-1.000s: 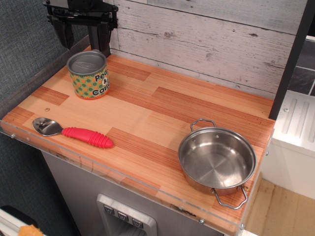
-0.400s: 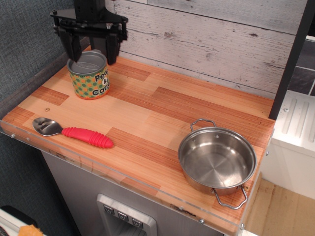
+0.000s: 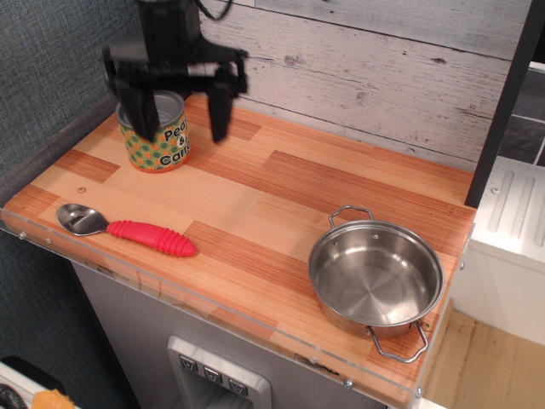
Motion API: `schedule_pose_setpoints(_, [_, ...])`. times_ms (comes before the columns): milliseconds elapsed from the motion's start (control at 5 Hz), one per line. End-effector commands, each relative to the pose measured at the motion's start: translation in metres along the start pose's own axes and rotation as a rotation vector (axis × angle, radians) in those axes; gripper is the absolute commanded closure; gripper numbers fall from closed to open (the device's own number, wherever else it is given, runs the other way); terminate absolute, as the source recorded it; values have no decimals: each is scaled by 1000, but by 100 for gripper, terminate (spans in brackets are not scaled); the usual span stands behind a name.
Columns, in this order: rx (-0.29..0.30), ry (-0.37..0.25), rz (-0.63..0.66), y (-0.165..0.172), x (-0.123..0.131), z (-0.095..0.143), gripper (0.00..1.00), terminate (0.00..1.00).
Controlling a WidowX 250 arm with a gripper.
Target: Move the pot to the back center of the table to the right of the can.
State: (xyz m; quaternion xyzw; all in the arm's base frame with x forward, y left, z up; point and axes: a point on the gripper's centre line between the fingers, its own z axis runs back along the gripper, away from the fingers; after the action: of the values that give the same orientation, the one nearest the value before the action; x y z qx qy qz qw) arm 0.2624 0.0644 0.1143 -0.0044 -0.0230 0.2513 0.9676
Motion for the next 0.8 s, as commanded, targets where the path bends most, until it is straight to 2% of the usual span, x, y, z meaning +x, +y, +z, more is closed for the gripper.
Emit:
schedule_pose_setpoints(0, [-106,1,76,-35,-38,-3,0,0])
schedule_pose_setpoints(200, [-116,13,85,-57,-52,-22,0,0])
schedule_pose_setpoints(400, [-66,6,62,-68,-58,-38,0,0])
schedule_pose_setpoints(600, [-31,-41,53,-78,-59,-56,0,0])
